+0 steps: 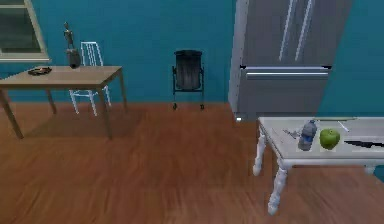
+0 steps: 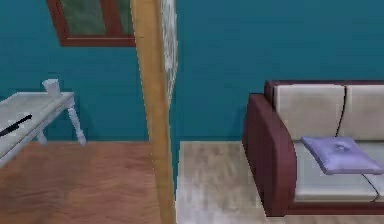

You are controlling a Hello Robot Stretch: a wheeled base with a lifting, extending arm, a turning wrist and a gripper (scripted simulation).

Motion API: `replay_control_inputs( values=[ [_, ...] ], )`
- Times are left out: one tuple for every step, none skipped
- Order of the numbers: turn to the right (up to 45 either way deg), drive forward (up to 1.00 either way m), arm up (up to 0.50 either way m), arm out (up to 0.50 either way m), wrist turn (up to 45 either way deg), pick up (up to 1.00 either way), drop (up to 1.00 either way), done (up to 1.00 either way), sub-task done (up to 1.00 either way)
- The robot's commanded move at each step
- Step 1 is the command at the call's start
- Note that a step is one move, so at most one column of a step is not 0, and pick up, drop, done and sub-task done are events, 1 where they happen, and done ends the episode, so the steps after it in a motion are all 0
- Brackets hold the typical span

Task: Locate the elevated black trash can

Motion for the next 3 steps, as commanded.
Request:
replay_control_inputs(
  values=[
    [0.0,0.70,0.00,0.00,0.0,0.00,0.00,0.00,0.00],
    [-18.0,0.00,0.00,0.00,0.0,0.00,0.00,0.00,0.00],
    [0.0,0.90,0.00,0.00,0.0,0.00,0.00,0.00,0.00]
  ],
)
